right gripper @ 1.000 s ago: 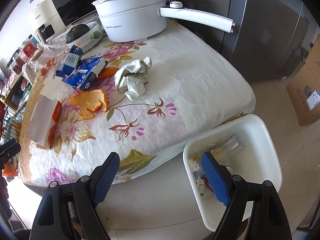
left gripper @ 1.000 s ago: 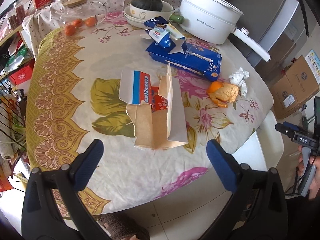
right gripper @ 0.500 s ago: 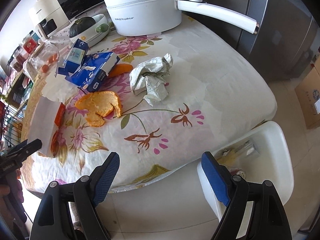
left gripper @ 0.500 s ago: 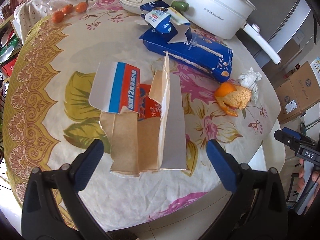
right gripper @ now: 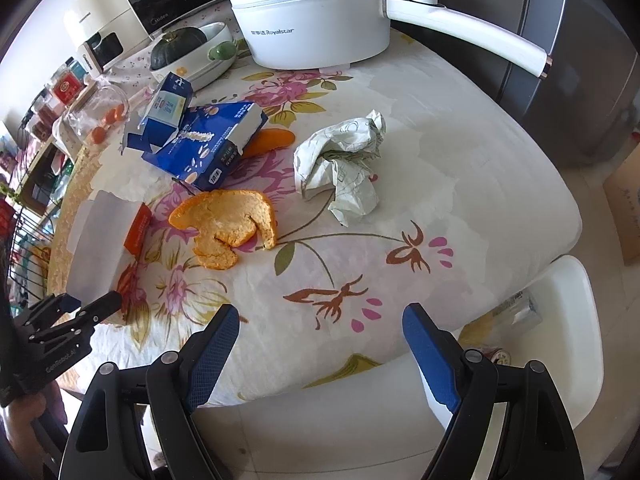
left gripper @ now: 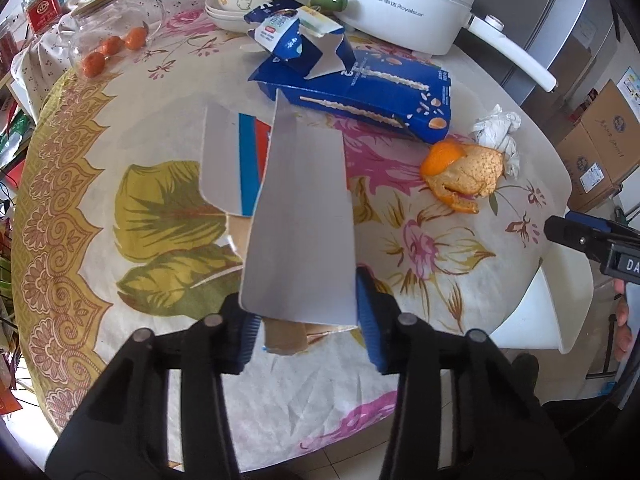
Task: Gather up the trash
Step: 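Grasp the torn paper milk carton with the left tool while the right tool grasps the orange peel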
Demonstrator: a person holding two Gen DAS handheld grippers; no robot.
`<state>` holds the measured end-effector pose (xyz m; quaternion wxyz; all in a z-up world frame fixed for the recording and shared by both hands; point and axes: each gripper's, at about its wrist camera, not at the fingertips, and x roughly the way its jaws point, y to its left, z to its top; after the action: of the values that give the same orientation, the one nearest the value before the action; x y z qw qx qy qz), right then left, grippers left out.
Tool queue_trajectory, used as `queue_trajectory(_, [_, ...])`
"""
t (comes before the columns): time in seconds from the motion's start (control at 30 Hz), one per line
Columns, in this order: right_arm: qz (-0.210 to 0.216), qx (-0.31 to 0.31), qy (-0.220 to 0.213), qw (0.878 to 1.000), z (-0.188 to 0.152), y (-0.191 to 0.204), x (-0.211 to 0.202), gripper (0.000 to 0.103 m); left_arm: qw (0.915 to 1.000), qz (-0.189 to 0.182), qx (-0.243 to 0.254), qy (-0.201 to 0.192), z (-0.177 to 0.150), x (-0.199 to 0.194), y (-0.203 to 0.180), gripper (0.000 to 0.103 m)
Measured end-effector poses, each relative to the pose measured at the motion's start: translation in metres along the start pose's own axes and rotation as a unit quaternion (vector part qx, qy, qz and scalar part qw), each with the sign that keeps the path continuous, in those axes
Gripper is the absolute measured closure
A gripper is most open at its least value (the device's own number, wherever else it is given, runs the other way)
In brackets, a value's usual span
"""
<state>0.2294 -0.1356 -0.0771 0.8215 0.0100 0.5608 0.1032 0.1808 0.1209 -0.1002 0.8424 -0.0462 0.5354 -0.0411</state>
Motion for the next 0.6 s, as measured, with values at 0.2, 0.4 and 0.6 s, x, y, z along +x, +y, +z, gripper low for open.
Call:
queue_trajectory(0.2, [0.032,0.006,-0.014,0.999,0.008,0.017,0.009,0.018,0.9998,0.005,0.008,-0.02,-0.004,-0.015,0.0,0.067])
queue_trajectory(0.4, [0.081,0.033,-0.027,0.996,0.017,0.039,0.026,0.014,0.9992,-0.006,-0.012,-0.038,-0.005,-0.028,0.011,0.072])
queue_trajectory(0.6, [0.066,0.036,-0.043,0.996,0.025,0.061,0.044,0.007,0.9995,-0.006,-0.012,-0.029,-0.008,-0.025,0.016,0.075])
